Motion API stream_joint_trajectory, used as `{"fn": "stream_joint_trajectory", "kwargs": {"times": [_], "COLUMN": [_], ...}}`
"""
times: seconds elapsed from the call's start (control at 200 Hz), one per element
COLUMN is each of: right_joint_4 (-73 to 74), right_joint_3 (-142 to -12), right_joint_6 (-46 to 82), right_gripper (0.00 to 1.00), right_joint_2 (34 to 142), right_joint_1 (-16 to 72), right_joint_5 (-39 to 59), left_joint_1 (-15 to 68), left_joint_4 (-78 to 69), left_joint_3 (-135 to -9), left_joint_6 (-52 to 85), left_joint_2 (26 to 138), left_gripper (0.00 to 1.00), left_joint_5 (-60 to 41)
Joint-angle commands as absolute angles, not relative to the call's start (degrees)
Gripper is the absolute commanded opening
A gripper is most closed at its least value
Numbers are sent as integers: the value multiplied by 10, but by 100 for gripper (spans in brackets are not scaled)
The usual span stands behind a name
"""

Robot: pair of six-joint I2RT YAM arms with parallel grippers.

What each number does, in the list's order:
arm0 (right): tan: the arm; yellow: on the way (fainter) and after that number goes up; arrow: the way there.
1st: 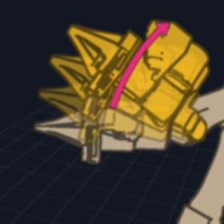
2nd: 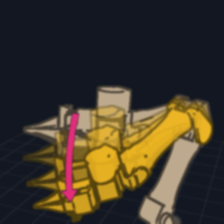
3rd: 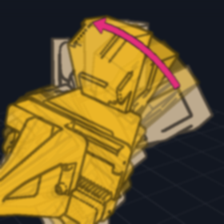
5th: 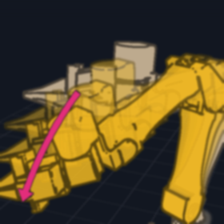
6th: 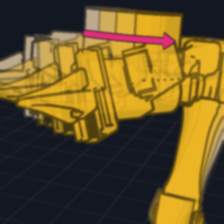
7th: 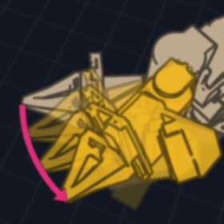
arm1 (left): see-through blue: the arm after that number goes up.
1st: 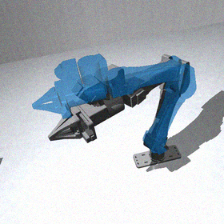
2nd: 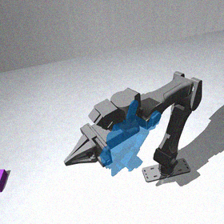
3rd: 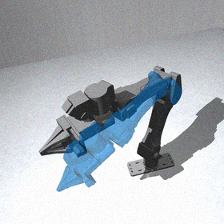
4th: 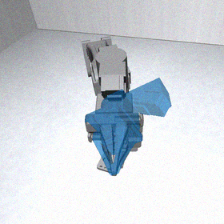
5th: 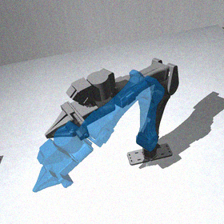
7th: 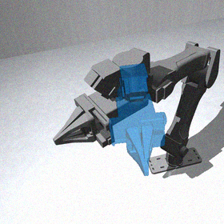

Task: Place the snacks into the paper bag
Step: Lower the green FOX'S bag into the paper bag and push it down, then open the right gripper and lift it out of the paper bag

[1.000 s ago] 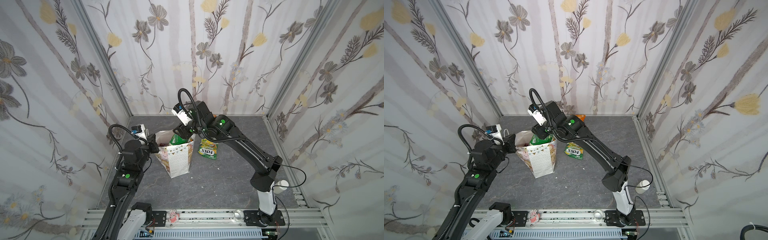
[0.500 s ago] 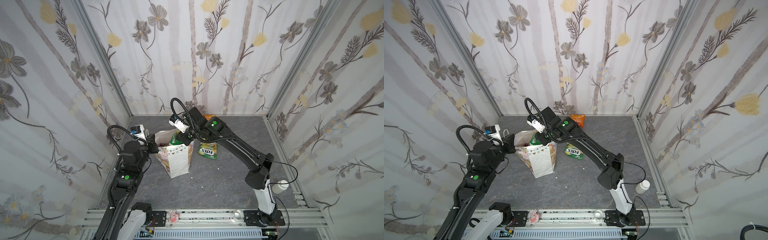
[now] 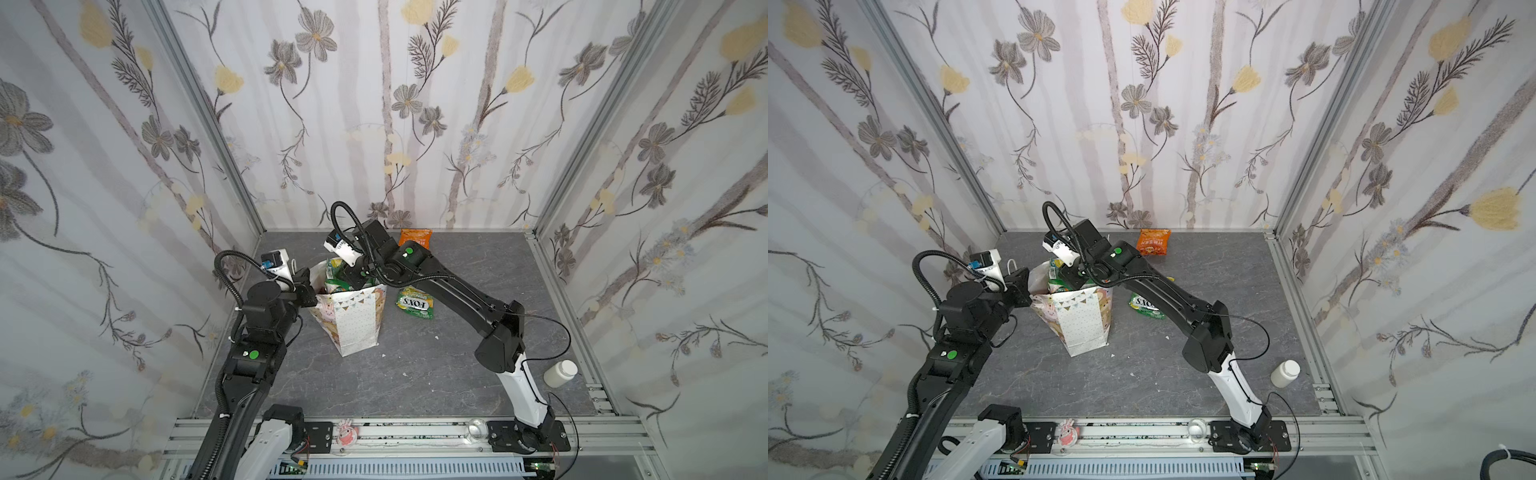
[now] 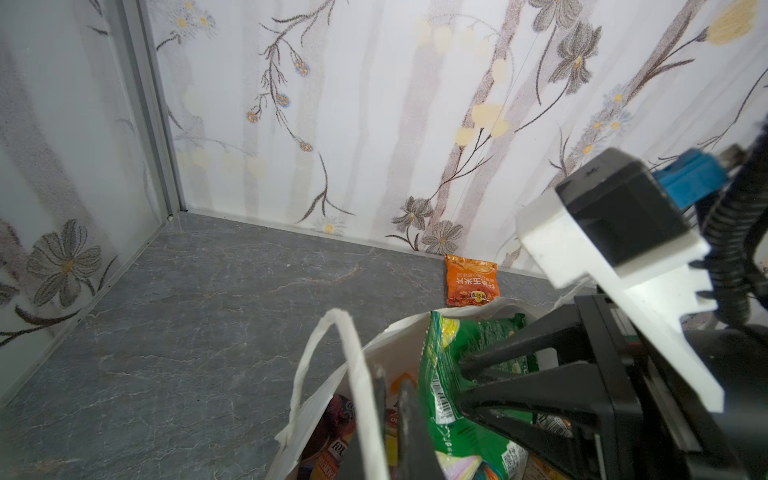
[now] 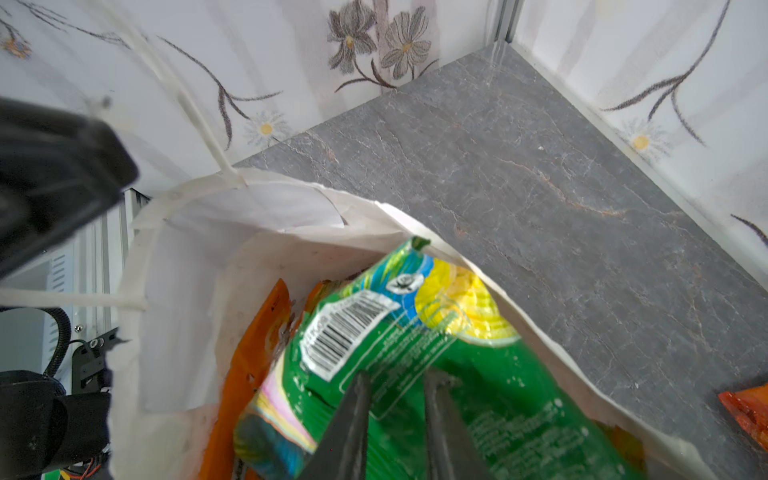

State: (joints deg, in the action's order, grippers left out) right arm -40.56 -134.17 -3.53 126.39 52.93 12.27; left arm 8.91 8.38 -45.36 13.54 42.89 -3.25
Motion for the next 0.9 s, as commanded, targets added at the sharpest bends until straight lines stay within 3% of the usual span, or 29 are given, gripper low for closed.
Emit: {"fn": "stream_joint_trajectory", "kwargs": {"times": [0.0,0.485,0.599,0.894], "right_joint_4": [-357,-316,-316,-416], "right_joint_3": [-1344,-1344,-1345,-1388], "right_joint_6": [-41,-43,-48,-78], "right_gripper": [25,24,28,32], "right_joint_2": [1251,1302,1308,1368], "right_joint_1": [530,526,526,528], "right_joint_5": [130,121,123,158], "left_joint_1": [88,88,88,85], "left_joint_4": [60,57,47,40], "left_joint_3": [-453,-449,-441,-445], "left_joint_6": [136,134,141,138], "left_joint_2": [429,426,425,422], "left_gripper": [8,7,7,5], "left_joint_5": [-36,-28,-31,-41]}}
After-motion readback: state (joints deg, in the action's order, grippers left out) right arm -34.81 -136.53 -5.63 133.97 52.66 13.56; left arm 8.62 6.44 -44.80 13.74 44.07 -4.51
